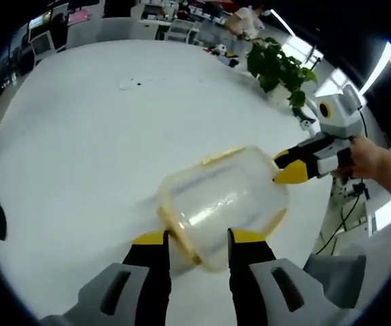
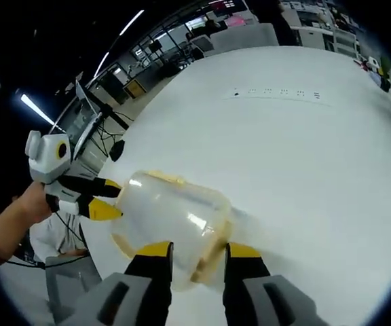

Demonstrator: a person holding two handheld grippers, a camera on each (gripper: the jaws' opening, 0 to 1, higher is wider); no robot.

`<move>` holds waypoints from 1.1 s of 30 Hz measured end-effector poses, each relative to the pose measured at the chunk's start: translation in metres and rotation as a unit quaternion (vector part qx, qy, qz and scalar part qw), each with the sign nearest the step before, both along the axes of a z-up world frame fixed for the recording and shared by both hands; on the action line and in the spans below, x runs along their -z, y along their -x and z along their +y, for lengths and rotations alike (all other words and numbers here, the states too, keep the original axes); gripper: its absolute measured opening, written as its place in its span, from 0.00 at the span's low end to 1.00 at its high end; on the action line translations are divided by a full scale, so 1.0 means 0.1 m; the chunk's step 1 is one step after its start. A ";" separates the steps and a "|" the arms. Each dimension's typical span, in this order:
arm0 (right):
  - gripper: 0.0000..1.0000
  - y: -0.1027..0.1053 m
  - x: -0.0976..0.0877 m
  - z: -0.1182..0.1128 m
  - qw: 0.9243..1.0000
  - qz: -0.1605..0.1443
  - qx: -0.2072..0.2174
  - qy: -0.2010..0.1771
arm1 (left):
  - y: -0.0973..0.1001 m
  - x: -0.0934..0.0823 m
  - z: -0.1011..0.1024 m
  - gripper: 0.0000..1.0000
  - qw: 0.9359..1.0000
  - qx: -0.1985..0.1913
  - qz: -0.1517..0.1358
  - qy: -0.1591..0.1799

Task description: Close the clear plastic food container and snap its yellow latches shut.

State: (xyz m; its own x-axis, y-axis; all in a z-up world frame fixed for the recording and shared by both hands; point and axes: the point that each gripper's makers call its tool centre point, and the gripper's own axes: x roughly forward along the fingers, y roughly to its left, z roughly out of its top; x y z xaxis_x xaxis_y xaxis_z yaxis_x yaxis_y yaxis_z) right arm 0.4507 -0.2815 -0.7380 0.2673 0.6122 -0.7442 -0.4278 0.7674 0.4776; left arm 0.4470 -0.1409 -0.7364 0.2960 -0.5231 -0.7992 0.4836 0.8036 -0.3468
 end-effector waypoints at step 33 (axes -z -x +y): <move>0.24 -0.04 0.00 -0.01 0.999 0.021 0.011 -0.023 | -0.02 -0.01 -0.06 0.30 1.000 0.003 -0.008 0.013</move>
State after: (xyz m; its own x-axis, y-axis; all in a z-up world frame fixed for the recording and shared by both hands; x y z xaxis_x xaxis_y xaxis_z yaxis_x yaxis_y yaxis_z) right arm 0.4550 -0.2822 -0.7383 0.2500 0.6396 -0.7269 -0.3887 0.7539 0.5296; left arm 0.4490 -0.1466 -0.7356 0.3057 -0.5444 -0.7811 0.4933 0.7923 -0.3591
